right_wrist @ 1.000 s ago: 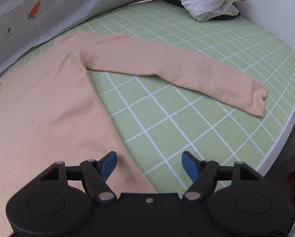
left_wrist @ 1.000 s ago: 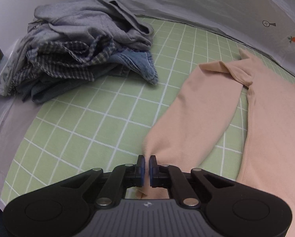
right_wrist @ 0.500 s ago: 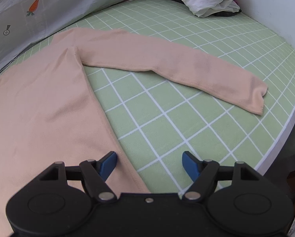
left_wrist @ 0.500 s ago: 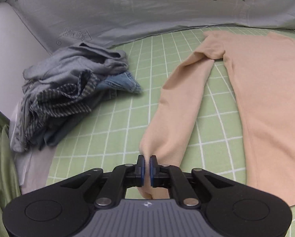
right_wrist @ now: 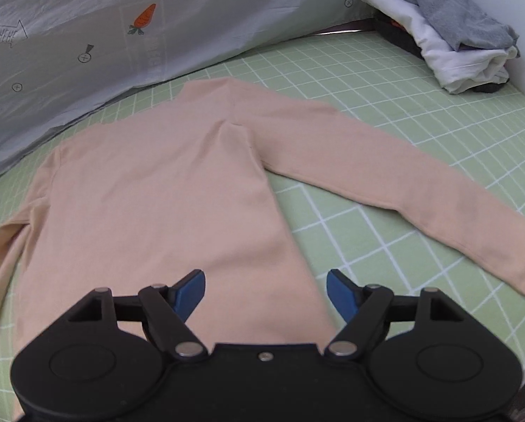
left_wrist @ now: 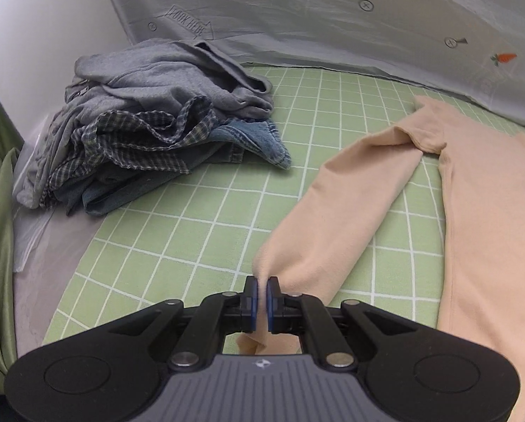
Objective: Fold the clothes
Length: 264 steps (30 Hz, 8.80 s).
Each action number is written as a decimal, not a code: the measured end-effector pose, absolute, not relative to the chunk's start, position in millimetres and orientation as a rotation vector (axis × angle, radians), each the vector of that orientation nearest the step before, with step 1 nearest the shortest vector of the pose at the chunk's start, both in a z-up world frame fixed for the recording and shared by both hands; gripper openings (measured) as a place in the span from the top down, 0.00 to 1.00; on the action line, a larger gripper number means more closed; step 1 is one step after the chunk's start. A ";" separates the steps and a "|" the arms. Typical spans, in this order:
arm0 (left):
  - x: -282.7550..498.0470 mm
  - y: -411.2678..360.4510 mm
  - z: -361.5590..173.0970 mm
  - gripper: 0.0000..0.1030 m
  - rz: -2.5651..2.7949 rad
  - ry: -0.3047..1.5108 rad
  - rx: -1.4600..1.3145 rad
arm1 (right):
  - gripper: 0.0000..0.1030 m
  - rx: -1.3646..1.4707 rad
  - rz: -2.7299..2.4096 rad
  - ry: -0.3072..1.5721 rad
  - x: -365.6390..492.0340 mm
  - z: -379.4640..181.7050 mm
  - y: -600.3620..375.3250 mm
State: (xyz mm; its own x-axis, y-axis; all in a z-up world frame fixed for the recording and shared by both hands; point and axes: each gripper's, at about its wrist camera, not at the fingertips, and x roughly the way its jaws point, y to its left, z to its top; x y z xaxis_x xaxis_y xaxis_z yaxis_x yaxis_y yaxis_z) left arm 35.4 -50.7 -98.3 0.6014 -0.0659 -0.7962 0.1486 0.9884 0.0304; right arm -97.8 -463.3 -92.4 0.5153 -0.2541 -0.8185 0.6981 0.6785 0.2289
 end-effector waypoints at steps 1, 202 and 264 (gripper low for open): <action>40.4 -45.6 -97.3 0.94 -0.119 0.927 0.057 | 0.25 0.656 -0.590 0.836 -85.7 -92.5 -461.7; -82.1 -190.0 -129.2 0.92 -0.248 1.137 0.119 | 0.94 0.238 -0.286 0.993 -171.4 -120.1 -506.5; 78.0 46.2 -133.6 1.00 -0.118 1.053 -0.016 | 0.03 0.251 -0.752 1.061 -101.0 -121.5 -349.3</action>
